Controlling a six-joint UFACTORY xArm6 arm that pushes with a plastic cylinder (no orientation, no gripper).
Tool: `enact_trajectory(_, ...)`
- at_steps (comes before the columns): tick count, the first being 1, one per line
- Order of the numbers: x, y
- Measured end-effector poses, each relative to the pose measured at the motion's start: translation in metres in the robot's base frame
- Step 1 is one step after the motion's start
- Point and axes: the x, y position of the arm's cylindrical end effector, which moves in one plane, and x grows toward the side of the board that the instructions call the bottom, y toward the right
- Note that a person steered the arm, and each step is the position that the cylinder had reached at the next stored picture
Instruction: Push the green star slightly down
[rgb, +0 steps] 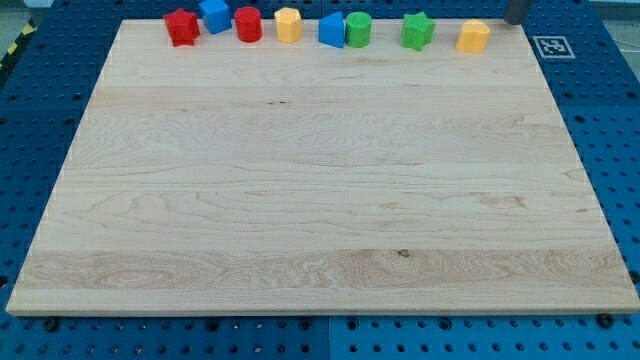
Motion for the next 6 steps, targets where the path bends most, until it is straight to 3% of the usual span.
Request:
enact_trajectory(2,0.001,-0.151)
enact_trajectory(4,0.07,-0.154)
enact_trajectory(5,0.053,-0.147)
enact_trajectory(6,0.068,-0.142)
